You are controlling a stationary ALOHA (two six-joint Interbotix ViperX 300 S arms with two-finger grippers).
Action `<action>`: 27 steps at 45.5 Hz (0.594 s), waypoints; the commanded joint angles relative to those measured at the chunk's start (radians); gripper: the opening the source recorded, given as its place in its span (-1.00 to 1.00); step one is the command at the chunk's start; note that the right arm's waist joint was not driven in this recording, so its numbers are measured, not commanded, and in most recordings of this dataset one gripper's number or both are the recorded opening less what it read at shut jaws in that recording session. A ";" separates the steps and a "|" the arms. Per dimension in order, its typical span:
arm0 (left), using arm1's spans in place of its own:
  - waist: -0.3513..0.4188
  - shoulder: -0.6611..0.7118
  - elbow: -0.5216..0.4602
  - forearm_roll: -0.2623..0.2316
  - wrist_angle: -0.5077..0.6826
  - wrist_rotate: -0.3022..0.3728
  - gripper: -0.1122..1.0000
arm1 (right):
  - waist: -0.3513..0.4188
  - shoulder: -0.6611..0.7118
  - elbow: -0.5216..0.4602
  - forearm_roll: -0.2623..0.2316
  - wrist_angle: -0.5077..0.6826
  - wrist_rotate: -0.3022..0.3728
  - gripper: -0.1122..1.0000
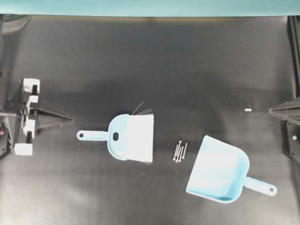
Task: Hold the dustpan with a person, while the left arm uses a hand brush to gather the screws into the dustpan.
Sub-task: 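Move the left gripper toward the light-blue brush handle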
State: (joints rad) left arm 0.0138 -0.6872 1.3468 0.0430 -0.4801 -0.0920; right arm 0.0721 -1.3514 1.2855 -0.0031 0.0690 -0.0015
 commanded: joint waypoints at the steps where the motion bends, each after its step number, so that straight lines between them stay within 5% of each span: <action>1: -0.005 0.069 0.028 0.003 -0.120 0.012 -0.19 | 0.000 -0.005 0.011 0.002 -0.002 -0.008 -0.81; 10: -0.018 0.229 0.006 0.003 -0.144 0.012 0.70 | 0.000 -0.028 0.021 0.002 0.018 -0.005 -0.81; 27: -0.021 0.623 -0.058 0.003 -0.342 0.012 0.65 | 0.000 -0.051 0.026 0.002 0.049 0.006 -0.81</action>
State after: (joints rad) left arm -0.0061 -0.1488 1.3208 0.0430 -0.7793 -0.0813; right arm 0.0721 -1.4067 1.3146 -0.0015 0.1166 0.0000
